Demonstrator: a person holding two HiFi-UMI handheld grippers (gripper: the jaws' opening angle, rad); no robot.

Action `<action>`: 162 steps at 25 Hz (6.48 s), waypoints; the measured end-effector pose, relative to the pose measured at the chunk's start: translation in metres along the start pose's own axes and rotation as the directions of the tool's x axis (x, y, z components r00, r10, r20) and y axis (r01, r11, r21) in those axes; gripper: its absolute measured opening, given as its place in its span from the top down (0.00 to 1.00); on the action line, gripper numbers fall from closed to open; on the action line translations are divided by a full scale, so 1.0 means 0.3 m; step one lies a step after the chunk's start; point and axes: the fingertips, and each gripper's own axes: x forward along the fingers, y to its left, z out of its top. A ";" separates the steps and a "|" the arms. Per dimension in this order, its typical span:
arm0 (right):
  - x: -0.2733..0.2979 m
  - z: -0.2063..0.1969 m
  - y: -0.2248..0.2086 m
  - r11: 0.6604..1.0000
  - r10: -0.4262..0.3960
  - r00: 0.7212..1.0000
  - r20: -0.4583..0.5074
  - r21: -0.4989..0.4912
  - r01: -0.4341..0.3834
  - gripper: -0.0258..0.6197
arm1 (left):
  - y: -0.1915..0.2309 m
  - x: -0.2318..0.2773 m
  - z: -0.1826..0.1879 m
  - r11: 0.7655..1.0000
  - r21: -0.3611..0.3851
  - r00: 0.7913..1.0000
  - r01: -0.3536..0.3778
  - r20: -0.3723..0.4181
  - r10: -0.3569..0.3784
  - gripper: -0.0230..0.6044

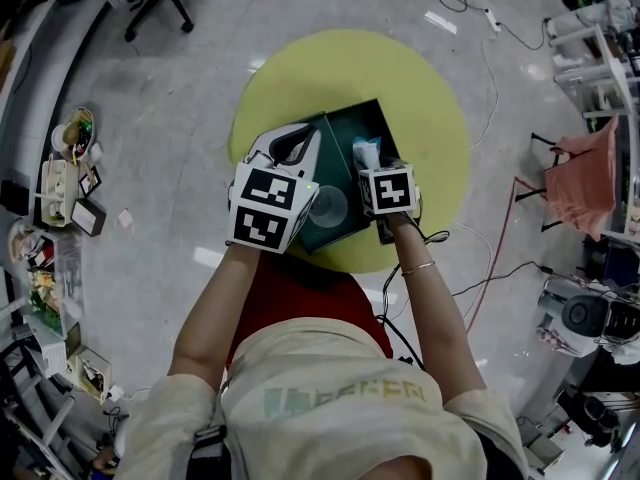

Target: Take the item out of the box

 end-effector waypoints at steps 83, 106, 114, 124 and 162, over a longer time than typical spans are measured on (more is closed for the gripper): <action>-0.676 0.076 0.073 0.976 -0.086 0.750 0.656 0.206 -0.068 0.64 | -0.130 -0.232 0.027 0.996 0.083 0.994 -0.015 0.108 0.006 0.92; -0.832 0.003 0.145 0.964 -0.126 0.652 0.747 0.249 -0.098 0.64 | -0.140 -0.313 0.019 0.995 0.099 0.990 0.028 0.131 -0.041 0.92; -0.833 -0.027 0.179 0.957 -0.159 0.645 0.747 0.278 -0.087 0.64 | -0.131 -0.333 0.008 0.993 0.103 0.989 0.051 0.132 -0.064 0.92; -0.837 -0.068 0.202 0.951 -0.195 0.638 0.745 0.304 -0.064 0.64 | -0.138 -0.350 0.011 0.989 0.123 0.985 0.086 0.141 -0.104 0.92; -0.791 -0.185 0.129 0.913 -0.318 0.644 0.696 0.409 0.009 0.65 | -0.194 -0.372 -0.020 0.979 0.137 0.976 0.148 0.138 -0.167 0.92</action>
